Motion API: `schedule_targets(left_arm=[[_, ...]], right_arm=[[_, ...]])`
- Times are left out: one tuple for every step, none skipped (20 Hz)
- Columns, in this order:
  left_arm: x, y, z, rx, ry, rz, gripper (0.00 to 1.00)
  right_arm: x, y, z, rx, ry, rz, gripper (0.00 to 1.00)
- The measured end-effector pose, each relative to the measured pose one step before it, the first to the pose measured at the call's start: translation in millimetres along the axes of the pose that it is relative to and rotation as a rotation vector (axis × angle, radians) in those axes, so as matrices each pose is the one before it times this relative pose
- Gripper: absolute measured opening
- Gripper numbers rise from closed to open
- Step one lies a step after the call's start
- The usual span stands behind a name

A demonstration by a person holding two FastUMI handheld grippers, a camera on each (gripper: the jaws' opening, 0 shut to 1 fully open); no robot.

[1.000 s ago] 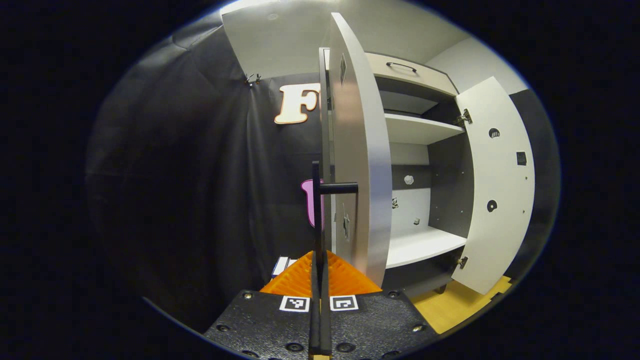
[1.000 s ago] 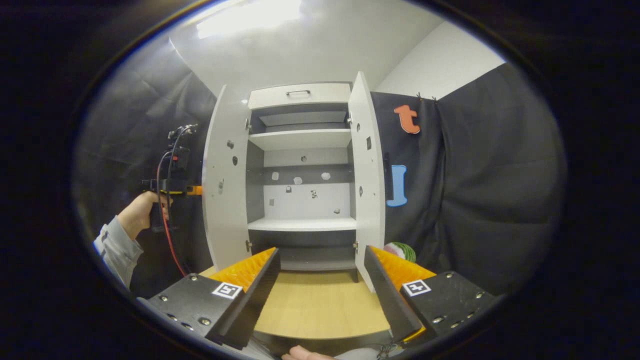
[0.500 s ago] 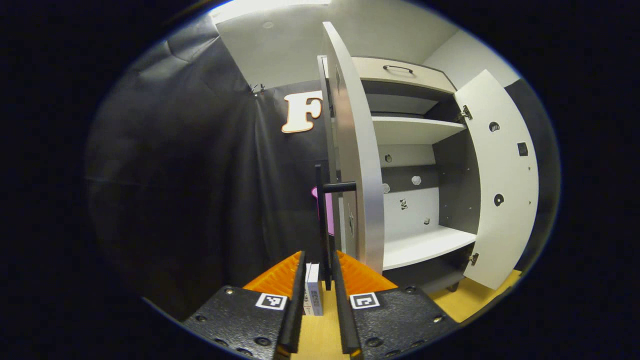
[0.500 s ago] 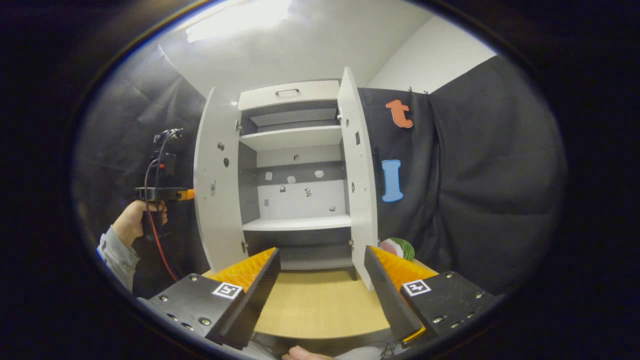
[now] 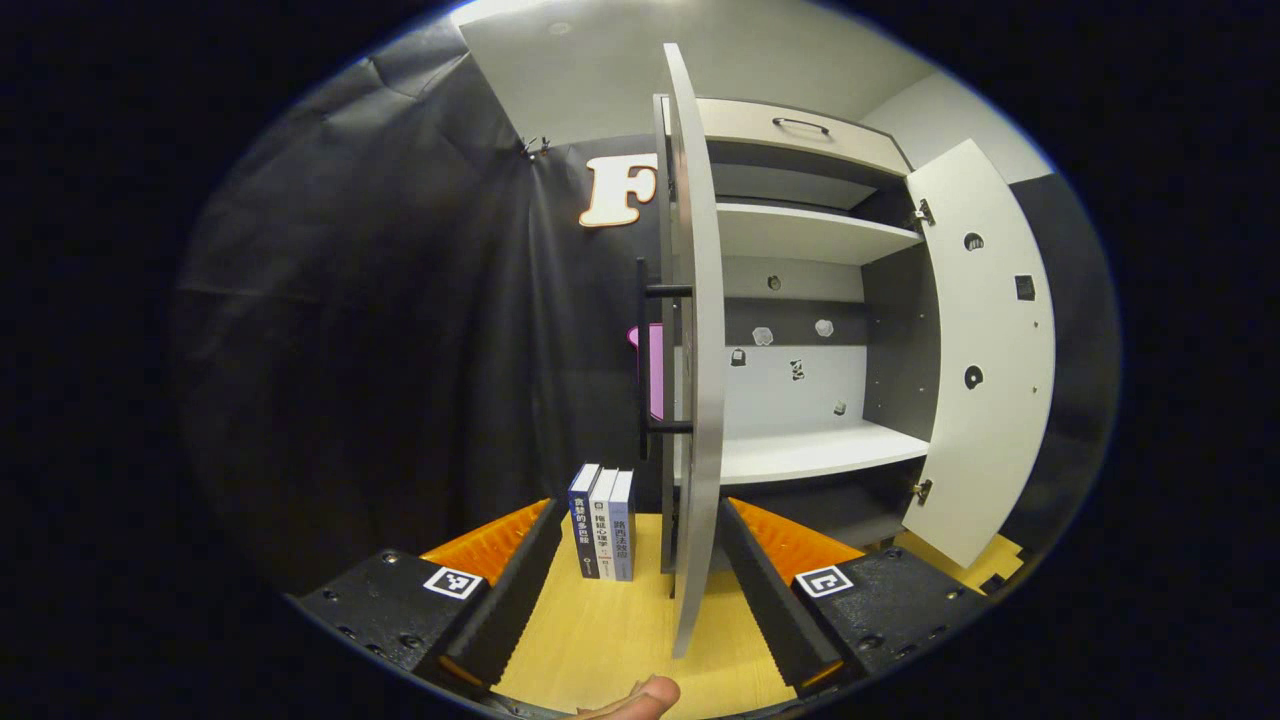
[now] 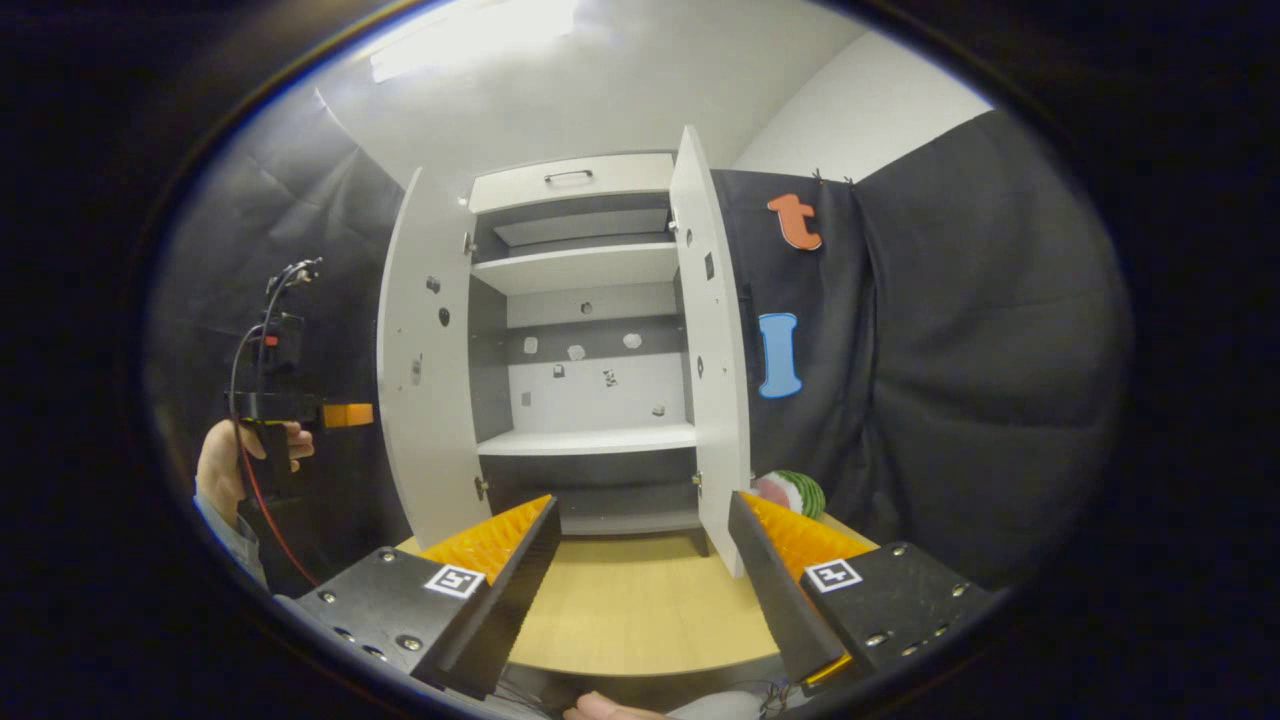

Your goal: Open the right door of the double-door shoe cabinet with the right hand, and open the left door with the left hand.

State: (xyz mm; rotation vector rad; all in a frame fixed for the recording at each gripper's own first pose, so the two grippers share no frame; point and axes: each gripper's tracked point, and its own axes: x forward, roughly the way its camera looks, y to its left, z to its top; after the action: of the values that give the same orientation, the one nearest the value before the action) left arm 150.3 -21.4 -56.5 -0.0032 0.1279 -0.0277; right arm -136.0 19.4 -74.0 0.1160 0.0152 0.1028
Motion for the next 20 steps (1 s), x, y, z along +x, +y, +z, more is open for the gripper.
schedule_targets(left_arm=[[-9.9,-4.78,-0.29,-0.02018,-0.00252,-0.00985,0.98],[-8.68,-1.75,-1.13,-0.00132,-0.00258,0.00156,0.97],[-7.76,3.33,0.71,0.01001,-0.0099,0.01505,0.97],[-7.77,1.16,3.36,0.01697,-0.0165,0.01152,0.98],[-8.87,-0.06,0.3,0.01235,-0.0048,0.01261,0.95],[-8.23,-1.43,1.65,-0.00678,-0.00834,0.00811,0.95],[-9.76,-5.12,1.73,-0.02209,-0.005,-0.00013,0.98],[-9.04,-7.44,0.13,-0.01589,-0.00023,-0.0154,0.97],[-8.95,-6.37,-2.44,-0.00701,-0.00348,-0.01165,0.97],[-7.78,-4.49,-2.09,-0.00212,0.00228,-0.00595,0.95],[-7.72,-3.43,-0.91,0.00849,-0.00443,0.0001,0.97],[-7.94,-5.4,-1.51,0.00811,0.00298,-0.00986,0.98],[-8.04,-7.78,0.33,-0.00275,-0.00831,-0.01275,0.97],[-7.76,-7.63,-2.09,0.00003,-0.00072,-0.01533,0.97],[-7.11,-4.83,-2.94,0.00418,-0.00434,-0.00846,0.97],[-5.1,-2.94,-2.83,0.00823,-0.00237,-0.00057,0.97],[-5.12,-4.29,-5.44,0.00689,0.00655,-0.0059,0.97],[-3.38,-5.22,-0.9,0.01231,-0.0063,-0.00892,0.97],[-1.69,-5.18,-1.02,0.01569,-0.00078,-0.01104,0.95],[-2.13,-3.71,-3.13,0.00417,0.00493,-0.00789,0.97]], right_arm=[[-0.9,-0.34,0.7,-0.00554,-0.00069,-0.00185,1.0],[-0.05,-0.11,0.65,-0.0034,-0.00159,-0.00133,1.0],[-0.01,-0.31,1.12,0.00086,-0.00231,-0.00204,1.0],[-0.68,-0.67,1.71,0.00453,-0.00344,-0.00141,1.0],[-1.2,0.02,2.52,0.00583,-0.00412,-0.00066,1.0],[-1.04,-0.49,1.88,0.00433,-0.00361,-0.00148,1.0],[-1.72,-0.47,0.68,0.00062,-0.00274,-0.00016,1.0],[-1.18,-0.4,1.1,-0.00297,-0.00123,-0.00168,1.0],[0.0,-0.28,1.38,-0.0061,-0.00248,-0.004,1.0],[0.07,-1.15,0.91,-0.01115,-0.00084,-0.00575,1.0],[0.2,-2.32,-0.42,-0.01106,0.00108,-0.00876,1.0],[-0.57,-1.37,0.14,-0.00403,-0.00074,-0.0063,1.0],[-1.7,0.86,0.22,0.00097,-0.00076,0.00033,1.0],[-1.47,0.31,-0.21,0.00347,0.00002,0.00373,1.0],[-1.47,-0.21,0.08,0.00279,-0.00103,0.0019,1.0],[-0.95,-2.06,0.38,0.00059,-0.00059,-0.00238,1.0],[-0.92,-1.95,0.15,-0.00129,-0.00085,-0.0034,1.0],[-0.67,-0.71,0.85,-0.00156,-0.00201,-0.00079,1.0],[-0.18,0.9,0.04,-0.00114,-0.00125,0.00471,1.0],[0.08,0.72,0.74,-0.00115,-0.00096,0.00795,1.0]])
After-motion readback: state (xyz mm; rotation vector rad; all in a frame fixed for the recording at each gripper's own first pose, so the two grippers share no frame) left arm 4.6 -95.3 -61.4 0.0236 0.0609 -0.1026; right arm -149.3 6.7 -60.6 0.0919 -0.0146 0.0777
